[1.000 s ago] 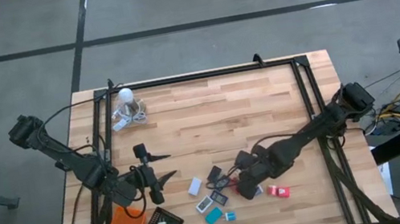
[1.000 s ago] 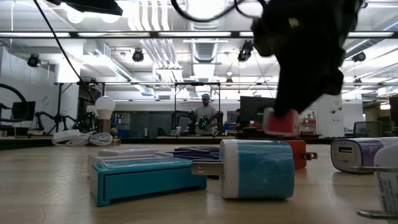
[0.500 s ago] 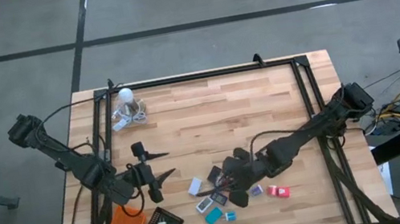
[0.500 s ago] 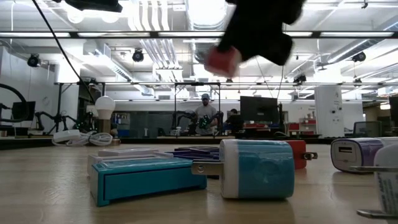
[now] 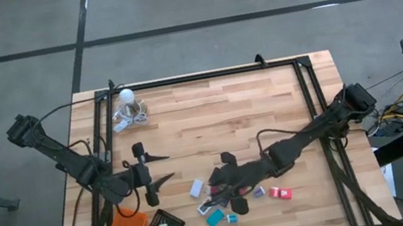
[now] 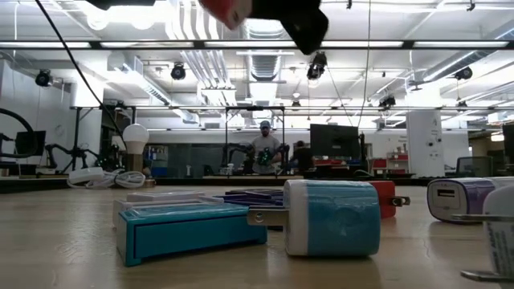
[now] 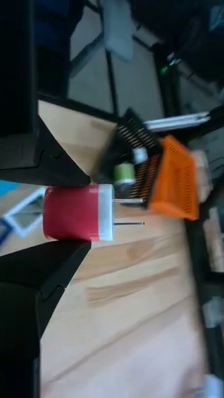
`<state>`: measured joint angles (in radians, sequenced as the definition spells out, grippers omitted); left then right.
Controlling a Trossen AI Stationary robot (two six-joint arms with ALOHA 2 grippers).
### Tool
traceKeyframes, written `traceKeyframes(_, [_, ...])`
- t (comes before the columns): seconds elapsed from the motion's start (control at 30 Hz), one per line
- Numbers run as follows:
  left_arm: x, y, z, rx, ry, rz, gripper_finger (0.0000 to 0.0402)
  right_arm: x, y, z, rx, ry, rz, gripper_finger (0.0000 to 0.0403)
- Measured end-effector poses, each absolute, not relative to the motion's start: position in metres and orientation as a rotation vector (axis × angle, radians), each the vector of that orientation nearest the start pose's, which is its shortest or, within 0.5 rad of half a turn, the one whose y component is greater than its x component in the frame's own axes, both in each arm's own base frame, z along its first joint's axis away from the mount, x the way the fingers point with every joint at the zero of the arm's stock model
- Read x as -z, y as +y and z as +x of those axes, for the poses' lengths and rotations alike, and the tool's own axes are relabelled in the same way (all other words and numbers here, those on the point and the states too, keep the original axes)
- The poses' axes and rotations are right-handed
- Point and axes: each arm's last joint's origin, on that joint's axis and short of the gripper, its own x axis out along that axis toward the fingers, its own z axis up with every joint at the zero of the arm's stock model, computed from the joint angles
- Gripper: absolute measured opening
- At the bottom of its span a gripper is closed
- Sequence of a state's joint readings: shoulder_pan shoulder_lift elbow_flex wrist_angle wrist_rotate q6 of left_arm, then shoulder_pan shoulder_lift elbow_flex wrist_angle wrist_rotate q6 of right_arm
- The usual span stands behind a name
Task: Pick & Place Office items
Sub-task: Put the top pink white charger adapter into the black basket
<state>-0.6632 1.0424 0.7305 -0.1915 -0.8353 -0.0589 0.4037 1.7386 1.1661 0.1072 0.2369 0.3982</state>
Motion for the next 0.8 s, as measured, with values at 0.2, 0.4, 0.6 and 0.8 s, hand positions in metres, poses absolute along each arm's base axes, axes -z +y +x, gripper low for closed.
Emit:
traceKeyframes(0.2, [-0.266, -0.116, 0.182, -0.127, 0.383, 0.283, 0.0252, -0.235, 0.134, 0.362, 0.022, 0.333, 0.176, 0.0123])
traceKeyframes(0.4, [-0.254, -0.115, 0.18, -0.133, 0.404, 0.27, 0.0252, -0.232, 0.117, 0.365, 0.109, 0.209, 0.186, 0.0123])
traceKeyframes(0.6, [-0.239, -0.114, 0.18, -0.137, 0.365, 0.21, 0.0252, -0.232, 0.109, 0.363, 0.107, 0.095, 0.158, 0.0122])
traceKeyframes(0.8, [-0.231, -0.115, 0.18, -0.123, 0.21, 0.134, 0.0252, -0.232, 0.109, 0.363, 0.1, 0.087, 0.137, 0.0125])
